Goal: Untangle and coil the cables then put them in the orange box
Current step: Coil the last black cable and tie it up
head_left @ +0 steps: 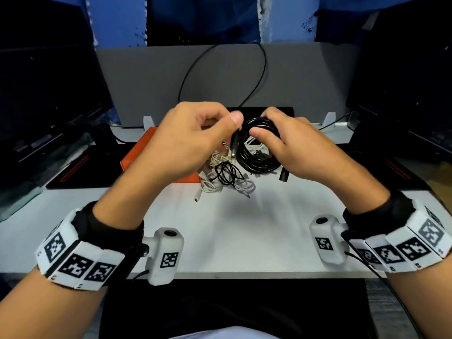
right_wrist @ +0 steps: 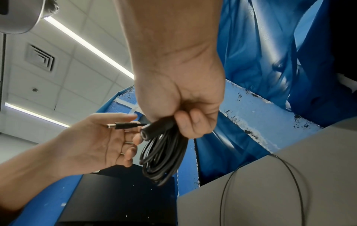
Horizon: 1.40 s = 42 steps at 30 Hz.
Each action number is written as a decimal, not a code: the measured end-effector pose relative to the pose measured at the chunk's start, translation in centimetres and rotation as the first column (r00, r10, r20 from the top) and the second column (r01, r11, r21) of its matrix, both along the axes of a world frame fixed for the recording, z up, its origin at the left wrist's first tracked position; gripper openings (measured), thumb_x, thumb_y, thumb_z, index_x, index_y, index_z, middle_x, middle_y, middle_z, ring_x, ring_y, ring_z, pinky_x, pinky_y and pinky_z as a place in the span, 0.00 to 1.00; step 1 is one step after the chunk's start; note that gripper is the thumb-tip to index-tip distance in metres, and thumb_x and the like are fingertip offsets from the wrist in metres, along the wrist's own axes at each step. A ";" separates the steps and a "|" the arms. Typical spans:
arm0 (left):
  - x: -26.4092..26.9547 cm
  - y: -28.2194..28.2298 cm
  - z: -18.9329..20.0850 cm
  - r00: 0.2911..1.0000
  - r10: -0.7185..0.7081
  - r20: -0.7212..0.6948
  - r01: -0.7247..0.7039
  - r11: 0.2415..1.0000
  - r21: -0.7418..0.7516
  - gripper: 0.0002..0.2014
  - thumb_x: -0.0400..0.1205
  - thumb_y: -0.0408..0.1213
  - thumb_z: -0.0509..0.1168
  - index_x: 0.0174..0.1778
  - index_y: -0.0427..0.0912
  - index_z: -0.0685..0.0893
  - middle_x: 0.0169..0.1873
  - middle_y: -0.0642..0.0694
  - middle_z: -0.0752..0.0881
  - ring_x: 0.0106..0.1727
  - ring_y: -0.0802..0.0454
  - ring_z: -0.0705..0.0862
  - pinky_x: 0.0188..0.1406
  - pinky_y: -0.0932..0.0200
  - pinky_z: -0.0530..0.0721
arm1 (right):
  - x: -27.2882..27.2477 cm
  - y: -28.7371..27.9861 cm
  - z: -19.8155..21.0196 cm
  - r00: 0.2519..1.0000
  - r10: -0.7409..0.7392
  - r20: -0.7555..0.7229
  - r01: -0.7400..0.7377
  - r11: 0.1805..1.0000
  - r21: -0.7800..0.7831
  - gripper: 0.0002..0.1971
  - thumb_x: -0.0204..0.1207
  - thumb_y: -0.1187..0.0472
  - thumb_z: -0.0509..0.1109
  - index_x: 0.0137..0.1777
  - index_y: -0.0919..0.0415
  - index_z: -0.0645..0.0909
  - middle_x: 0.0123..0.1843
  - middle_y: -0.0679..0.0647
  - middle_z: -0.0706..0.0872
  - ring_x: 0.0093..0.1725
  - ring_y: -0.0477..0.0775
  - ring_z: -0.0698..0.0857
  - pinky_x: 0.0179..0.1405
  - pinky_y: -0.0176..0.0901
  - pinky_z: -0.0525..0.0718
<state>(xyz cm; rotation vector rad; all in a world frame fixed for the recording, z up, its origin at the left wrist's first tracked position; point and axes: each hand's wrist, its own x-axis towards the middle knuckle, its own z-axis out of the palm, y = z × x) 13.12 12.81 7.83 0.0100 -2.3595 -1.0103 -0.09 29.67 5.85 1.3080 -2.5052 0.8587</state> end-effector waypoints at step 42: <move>-2.7 1.6 -4.1 0.896 0.398 -0.195 -0.443 0.790 -0.424 0.12 0.77 0.31 0.62 0.57 0.42 0.77 0.51 0.43 0.81 0.49 0.41 0.79 0.45 0.45 0.77 | 3.5 -2.0 -0.4 0.969 0.220 0.115 -0.191 0.956 -0.221 0.11 0.87 0.45 0.65 0.60 0.44 0.88 0.40 0.39 0.89 0.42 0.39 0.86 0.39 0.30 0.78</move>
